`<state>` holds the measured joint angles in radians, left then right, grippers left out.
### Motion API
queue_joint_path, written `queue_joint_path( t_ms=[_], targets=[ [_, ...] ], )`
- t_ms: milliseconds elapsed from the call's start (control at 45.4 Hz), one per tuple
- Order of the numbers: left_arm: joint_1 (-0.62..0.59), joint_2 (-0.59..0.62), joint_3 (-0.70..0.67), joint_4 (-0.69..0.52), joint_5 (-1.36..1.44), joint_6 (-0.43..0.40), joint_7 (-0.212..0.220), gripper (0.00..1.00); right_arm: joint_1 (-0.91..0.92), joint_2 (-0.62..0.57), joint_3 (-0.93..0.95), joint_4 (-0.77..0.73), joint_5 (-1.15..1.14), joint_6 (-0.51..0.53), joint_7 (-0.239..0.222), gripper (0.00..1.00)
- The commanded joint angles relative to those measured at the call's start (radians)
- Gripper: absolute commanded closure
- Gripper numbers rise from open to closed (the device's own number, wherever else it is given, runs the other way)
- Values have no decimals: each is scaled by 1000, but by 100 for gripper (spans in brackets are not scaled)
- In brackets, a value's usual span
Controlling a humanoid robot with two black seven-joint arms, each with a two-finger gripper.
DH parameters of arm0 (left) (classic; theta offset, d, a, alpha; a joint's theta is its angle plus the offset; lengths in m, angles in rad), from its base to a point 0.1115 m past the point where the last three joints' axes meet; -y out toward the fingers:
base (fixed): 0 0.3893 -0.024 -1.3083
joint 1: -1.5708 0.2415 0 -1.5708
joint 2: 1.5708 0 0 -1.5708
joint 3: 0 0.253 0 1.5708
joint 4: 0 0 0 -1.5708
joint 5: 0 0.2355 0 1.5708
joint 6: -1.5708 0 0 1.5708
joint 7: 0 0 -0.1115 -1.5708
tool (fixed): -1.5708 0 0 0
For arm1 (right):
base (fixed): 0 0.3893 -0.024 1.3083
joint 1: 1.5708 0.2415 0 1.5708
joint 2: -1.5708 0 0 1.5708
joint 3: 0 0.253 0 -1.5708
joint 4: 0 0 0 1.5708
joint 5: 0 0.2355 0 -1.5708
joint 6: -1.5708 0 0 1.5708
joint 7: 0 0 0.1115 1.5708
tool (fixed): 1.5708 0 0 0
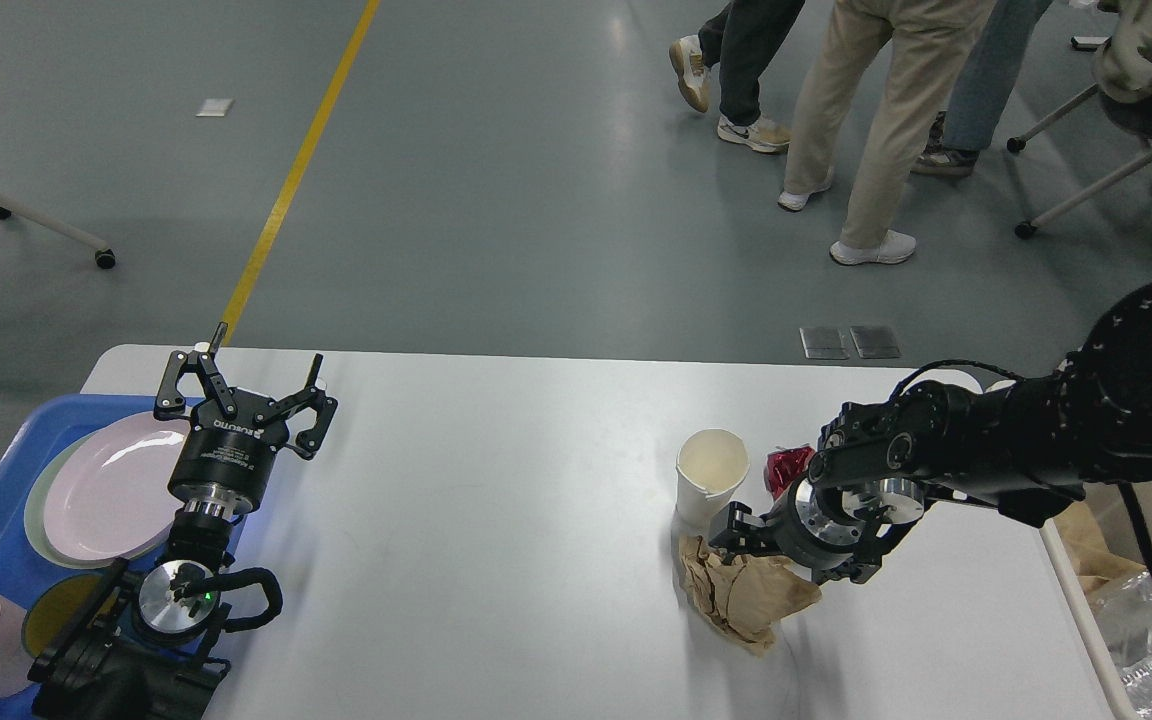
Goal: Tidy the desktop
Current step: 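Grasp the crumpled brown paper with the right gripper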
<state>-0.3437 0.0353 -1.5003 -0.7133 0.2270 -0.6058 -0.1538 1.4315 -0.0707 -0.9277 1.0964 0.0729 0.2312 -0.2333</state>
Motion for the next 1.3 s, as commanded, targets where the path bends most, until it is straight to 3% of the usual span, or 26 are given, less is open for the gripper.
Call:
queue_joint_path(
  t_ms=[0,440,573,661,727,771,837,881,1013,1277],
  targets=[
    [0,0,0,0,0,0,-1,3,-28,9,35,-39,1,0,-1,0],
    [0,0,0,0,0,0,0,3,-121,72,38,-130,-11,-16,-1,0],
    [0,0,0,0,0,0,-1,3,-141,77,40,-133,-15,-19,-1,20],
    [0,0,0,0,0,0,-1,3,-147,77,40,-133,-15,-19,-1,28],
    [0,0,0,0,0,0,0,3,-157,77,40,-133,-13,-16,-1,41],
    [0,0,0,0,0,0,-1,3,-157,77,40,-129,-13,-13,-1,54],
    [0,0,0,0,0,0,-1,3,-154,77,40,-122,-13,-1,-3,85],
    [0,0,0,0,0,0,-1,3,-154,77,38,-121,-13,0,-6,98],
    [0,0,2,0,0,0,-1,3,-154,75,40,-118,-10,0,-27,100],
    [0,0,0,0,0,0,-1,3,-138,63,40,-115,-15,43,-20,100]
  ],
)
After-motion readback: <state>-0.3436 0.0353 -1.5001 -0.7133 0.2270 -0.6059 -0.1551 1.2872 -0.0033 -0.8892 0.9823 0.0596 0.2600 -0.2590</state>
